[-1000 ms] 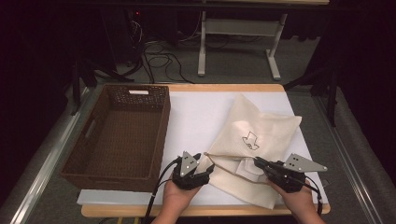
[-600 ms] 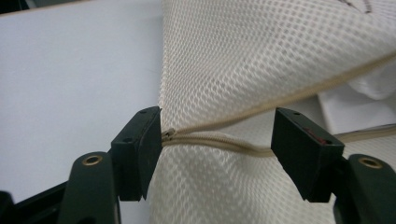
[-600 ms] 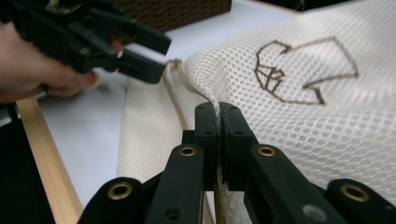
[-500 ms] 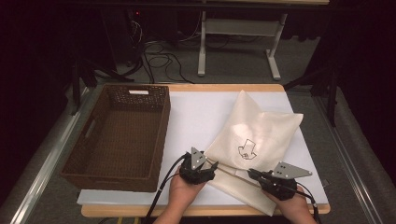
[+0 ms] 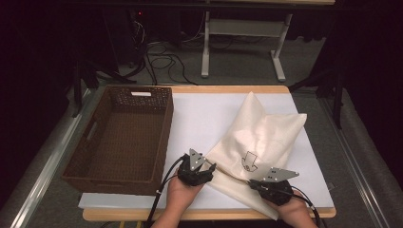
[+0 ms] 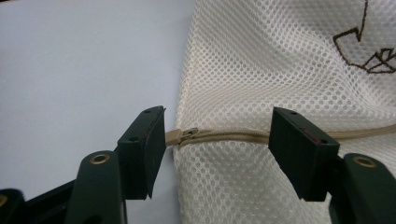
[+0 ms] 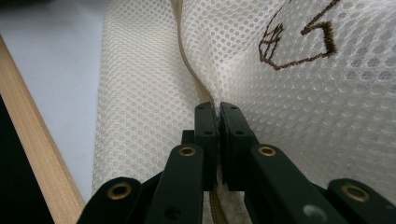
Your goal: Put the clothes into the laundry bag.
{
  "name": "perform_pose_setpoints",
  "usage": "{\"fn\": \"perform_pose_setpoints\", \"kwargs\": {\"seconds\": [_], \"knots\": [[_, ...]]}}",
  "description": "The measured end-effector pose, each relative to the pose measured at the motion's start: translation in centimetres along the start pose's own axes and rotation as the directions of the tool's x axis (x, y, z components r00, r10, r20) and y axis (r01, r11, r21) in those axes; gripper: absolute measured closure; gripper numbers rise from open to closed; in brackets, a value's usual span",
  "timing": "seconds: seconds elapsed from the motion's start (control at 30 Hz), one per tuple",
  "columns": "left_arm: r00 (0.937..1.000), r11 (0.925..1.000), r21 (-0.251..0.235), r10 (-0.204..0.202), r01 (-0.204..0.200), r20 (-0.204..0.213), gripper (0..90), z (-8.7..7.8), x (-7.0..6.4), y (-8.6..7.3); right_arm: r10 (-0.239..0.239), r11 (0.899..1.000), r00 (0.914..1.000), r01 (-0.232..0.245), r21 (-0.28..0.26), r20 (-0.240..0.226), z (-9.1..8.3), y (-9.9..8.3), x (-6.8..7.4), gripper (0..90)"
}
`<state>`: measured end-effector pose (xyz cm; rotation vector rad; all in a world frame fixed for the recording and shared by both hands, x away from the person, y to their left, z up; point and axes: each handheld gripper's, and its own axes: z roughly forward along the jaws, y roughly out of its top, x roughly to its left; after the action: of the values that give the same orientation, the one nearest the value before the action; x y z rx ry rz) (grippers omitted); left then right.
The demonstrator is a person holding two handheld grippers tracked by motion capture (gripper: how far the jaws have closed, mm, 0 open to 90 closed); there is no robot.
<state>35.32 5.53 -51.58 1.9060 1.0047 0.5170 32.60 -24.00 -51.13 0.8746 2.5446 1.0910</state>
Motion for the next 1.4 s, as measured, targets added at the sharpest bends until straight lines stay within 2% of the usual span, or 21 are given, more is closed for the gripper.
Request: {"fn": "perform_pose_setpoints", "kwargs": {"seconds": [0.1,0.2,0.23,0.33,0.47,0.6,0.7,0.83,0.93,1.03,1.1,1.17,1.2,1.23,1.27,1.33,1.4], "knots": [[1.0,1.0,-0.002,-0.004,0.004,0.004,36.8,-0.1,0.1,0.0,-0.003,1.0,1.0,0.003,0.0,0.006,0.0,-0.1,0.1,87.1],[0.9998,0.9999,-0.001,-0.017,0.017,0.01,36.8,-0.2,0.1,-0.1,-0.01,1.0,0.9999,0.01,-0.019,-0.011,-0.2,-0.1,0.1,83.0],[0.9994,0.9995,-0.009,-0.029,0.029,0.018,36.9,-0.4,0.1,-0.2,-0.006,1.0,0.9997,0.005,-0.029,-0.022,-0.4,-0.1,0.2,81.8],[0.9993,0.9994,-0.016,-0.029,0.03,0.022,37.0,-0.7,0.1,-0.2,0.014,0.997,0.9974,-0.02,-0.077,-0.07,-1.0,0.0,0.3,78.5],[0.9988,0.9987,-0.027,-0.042,0.043,0.025,37.1,-0.9,0.1,-0.3,0.006,0.993,0.9959,-0.017,-0.12,-0.09,-1.7,0.3,0.7,74.3],[0.9992,0.9989,-0.03,-0.035,0.035,0.022,37.4,-1.0,0.0,-0.3,-0.004,0.986,0.9955,-0.012,-0.164,-0.095,-2.5,0.6,1.0,73.0],[0.9992,0.9991,-0.025,-0.032,0.033,0.023,37.4,-1.0,0.1,-0.4,0.004,0.979,0.9969,-0.02,-0.201,-0.079,-3.2,0.8,0.8,72.3],[0.9994,0.9995,-0.02,-0.025,0.026,0.024,36.7,-0.6,0.1,-0.3,0.045,0.969,0.9985,-0.051,-0.242,-0.032,-4.3,0.8,-0.1,69.5],[0.9995,0.9997,-0.012,-0.021,0.021,0.024,35.4,-0.2,0.1,-0.1,0.091,0.962,0.9952,-0.079,-0.262,0.035,-5.1,0.3,-0.9,62.5],[0.9992,0.9996,-0.002,-0.028,0.028,0.029,33.8,0.4,0.1,0.0,0.149,0.956,0.9842,-0.118,-0.27,0.096,-5.9,-0.2,-1.7,55.4],[0.9993,0.9998,0.011,-0.019,0.018,0.033,33.3,0.8,0.2,0.1,0.192,0.948,0.9733,-0.151,-0.281,0.126,-6.3,-0.7,-2.5,49.5],[0.9993,0.9997,0.02,-0.016,0.015,0.033,32.4,1.0,0.1,0.1,0.255,0.939,0.9525,-0.203,-0.277,0.167,-6.7,-1.3,-3.3,40.7],[0.9992,0.9995,0.028,-0.014,0.013,0.038,31.9,1.3,0.2,0.1,0.265,0.939,0.9472,-0.212,-0.271,0.18,-6.7,-1.5,-3.7,34.5],[0.9991,0.9993,0.036,-0.015,0.013,0.04,31.4,1.5,0.2,0.2,0.295,0.937,0.9321,-0.24,-0.252,0.21,-6.6,-1.9,-4.2,28.7],[0.9991,0.9989,0.046,-0.011,0.009,0.041,31.2,1.6,0.2,0.2,0.316,0.936,0.9211,-0.264,-0.231,0.227,-6.4,-2.2,-4.6,25.9],[0.9991,0.9986,0.053,-0.006,0.004,0.042,30.6,1.8,0.2,0.3,0.347,0.93,0.9093,-0.301,-0.213,0.23,-6.2,-2.8,-5.4,21.3],[0.9989,0.9974,0.072,-0.011,0.007,0.045,30.7,2.0,0.2,0.4,0.4,0.913,0.8901,-0.366,-0.179,0.218,-5.9,-3.4,-6.2,17.9]]}}
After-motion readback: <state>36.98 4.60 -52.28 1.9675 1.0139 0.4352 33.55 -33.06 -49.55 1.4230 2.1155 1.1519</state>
